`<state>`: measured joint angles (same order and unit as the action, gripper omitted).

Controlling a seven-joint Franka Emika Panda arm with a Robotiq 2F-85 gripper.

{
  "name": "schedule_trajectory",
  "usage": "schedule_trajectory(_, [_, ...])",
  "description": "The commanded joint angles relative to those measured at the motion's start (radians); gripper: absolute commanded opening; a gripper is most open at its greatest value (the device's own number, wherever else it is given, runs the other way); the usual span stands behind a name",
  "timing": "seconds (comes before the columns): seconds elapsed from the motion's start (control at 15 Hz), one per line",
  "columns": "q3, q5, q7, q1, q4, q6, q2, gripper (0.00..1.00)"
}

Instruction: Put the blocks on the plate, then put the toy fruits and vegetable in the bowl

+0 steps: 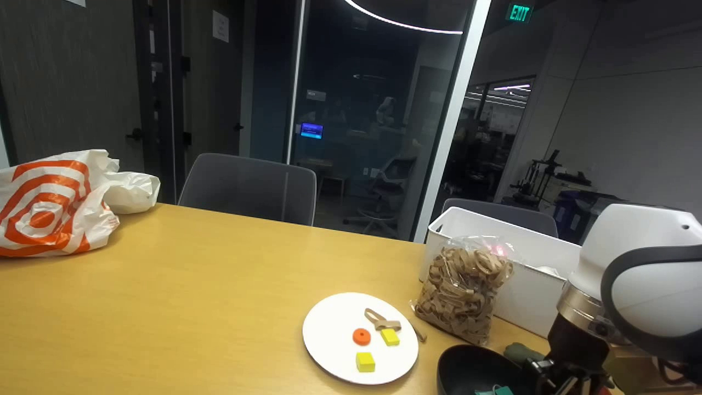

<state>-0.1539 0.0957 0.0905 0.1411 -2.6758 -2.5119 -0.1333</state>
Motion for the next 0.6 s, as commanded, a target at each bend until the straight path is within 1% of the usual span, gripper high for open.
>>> schedule_trajectory(0.0, [0.005, -0.001, 0.006, 0.0, 0.003, -0.015, 0.0, 0.31])
schedule_trajectory(0.2, [0.002, -0.013, 0.012, 0.0, 0.006, 0.002, -0.012, 0.09])
schedule_trajectory(0.4, [0.001, 0.015, -0.009, 0.013, 0.024, 0.056, -0.036, 0.04])
schedule_trajectory(0.47, [-0.003, 0.008, -0.004, 0.015, 0.035, 0.078, -0.049, 0.09])
schedule_trajectory(0.53, [-0.006, 0.006, 0.0, 0.018, 0.042, 0.094, -0.058, 0.08])
